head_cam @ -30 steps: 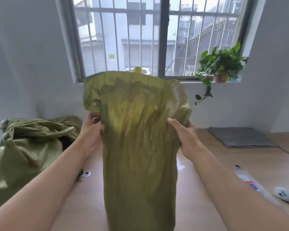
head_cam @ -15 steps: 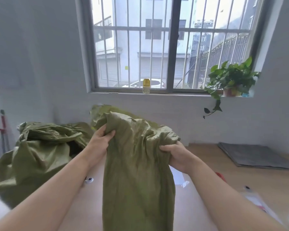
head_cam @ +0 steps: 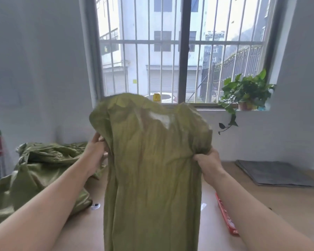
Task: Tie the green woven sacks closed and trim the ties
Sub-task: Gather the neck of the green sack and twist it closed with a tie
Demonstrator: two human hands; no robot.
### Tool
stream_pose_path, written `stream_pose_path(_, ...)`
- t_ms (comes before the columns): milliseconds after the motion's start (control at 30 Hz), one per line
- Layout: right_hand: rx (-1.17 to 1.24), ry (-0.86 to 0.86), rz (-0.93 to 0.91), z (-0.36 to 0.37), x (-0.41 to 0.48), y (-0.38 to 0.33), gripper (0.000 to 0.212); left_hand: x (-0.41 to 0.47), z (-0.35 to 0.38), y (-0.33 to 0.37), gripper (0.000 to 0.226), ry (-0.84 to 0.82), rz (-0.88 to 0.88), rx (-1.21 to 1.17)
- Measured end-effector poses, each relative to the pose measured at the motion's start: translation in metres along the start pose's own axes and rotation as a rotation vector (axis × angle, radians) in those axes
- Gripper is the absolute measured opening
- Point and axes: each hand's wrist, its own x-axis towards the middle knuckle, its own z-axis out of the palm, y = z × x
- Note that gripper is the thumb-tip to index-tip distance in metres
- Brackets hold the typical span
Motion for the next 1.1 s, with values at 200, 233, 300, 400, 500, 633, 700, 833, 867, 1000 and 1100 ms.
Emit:
stream_pose_path(200,0.098,-0.172,0.096,-0.001,0.001,-0.004,0.018,-0.016,-0.015,-0.024,0.056,-0.415,-0.254,0.103)
stream_pose_path(233,0.117,-0.158,0.096,0.001,0.002,-0.008,0.017,-0.017,-0.018,-0.027,0.053,-0.459,-0.286,0.110)
stream_pose_path(300,0.130,-0.101,0.091,0.006,0.006,-0.012,0.016,-0.021,-0.019,-0.030,0.041,-0.496,-0.294,0.160)
stream_pose_path(400,0.141,0.003,0.093,0.012,0.011,-0.014,0.018,-0.025,-0.009,-0.027,0.029,-0.399,-0.248,0.157)
stream_pose_path(500,0.187,0.091,0.067,0.015,0.013,-0.030,0.017,-0.019,-0.005,-0.016,0.025,-0.266,-0.184,0.006)
stream_pose_path(633,0.276,0.199,0.001,0.009,0.019,-0.055,0.023,-0.006,-0.015,0.000,0.028,-0.116,-0.051,-0.066)
stream_pose_path(700,0.303,0.213,-0.024,0.004,0.021,-0.059,0.021,-0.003,-0.020,0.002,0.032,-0.025,-0.016,-0.081)
stream_pose_path(833,0.312,0.058,-0.069,-0.008,0.011,-0.048,0.008,-0.004,-0.027,-0.008,0.046,0.085,-0.080,-0.112)
stream_pose_path(867,0.277,0.006,-0.072,-0.010,0.007,-0.044,0.014,-0.005,-0.027,-0.009,0.047,0.077,-0.122,-0.117)
stream_pose_path(1000,0.185,0.004,-0.053,-0.010,0.013,-0.034,0.011,-0.006,-0.025,-0.005,0.046,-0.071,-0.301,-0.041)
stream_pose_path(1100,0.126,0.073,-0.017,-0.007,0.024,-0.033,0.013,-0.006,-0.028,-0.001,0.056,-0.194,-0.385,0.044)
